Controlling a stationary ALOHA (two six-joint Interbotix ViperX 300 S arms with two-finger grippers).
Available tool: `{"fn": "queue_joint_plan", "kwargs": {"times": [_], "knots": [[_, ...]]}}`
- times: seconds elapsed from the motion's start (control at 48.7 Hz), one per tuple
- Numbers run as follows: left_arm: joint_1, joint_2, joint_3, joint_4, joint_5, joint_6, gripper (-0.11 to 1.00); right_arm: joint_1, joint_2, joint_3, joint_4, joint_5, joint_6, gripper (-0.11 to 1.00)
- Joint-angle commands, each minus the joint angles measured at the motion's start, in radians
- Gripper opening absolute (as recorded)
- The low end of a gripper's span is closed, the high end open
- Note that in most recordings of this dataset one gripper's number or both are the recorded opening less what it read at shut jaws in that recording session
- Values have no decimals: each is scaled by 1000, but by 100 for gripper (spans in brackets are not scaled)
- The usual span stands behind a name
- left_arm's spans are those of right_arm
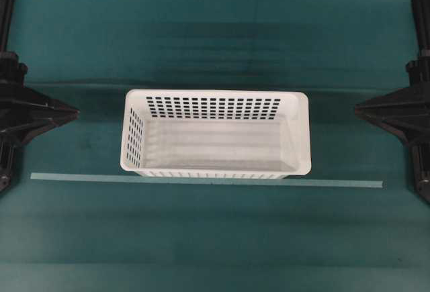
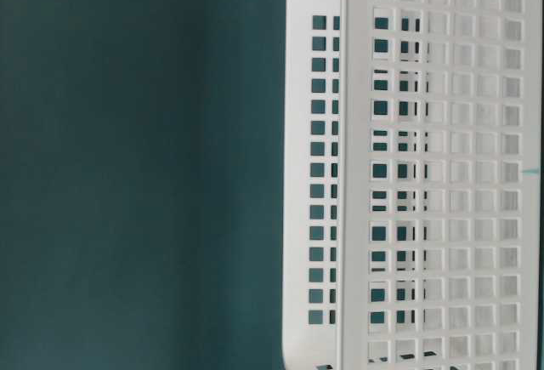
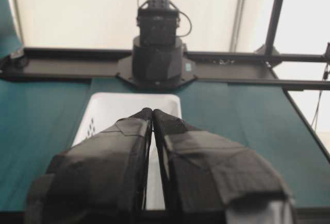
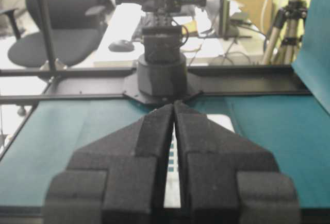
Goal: Lift the white basket with both hands.
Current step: 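Raise both grippers from rest and open them toward the basket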
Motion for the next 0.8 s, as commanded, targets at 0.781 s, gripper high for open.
{"fn": "queue_joint_plan", "kwargs": {"times": [0.781], "knots": [[-5,126,-318,14,448,-996,-5,-167,181,-356,264,689,775,0]]}}
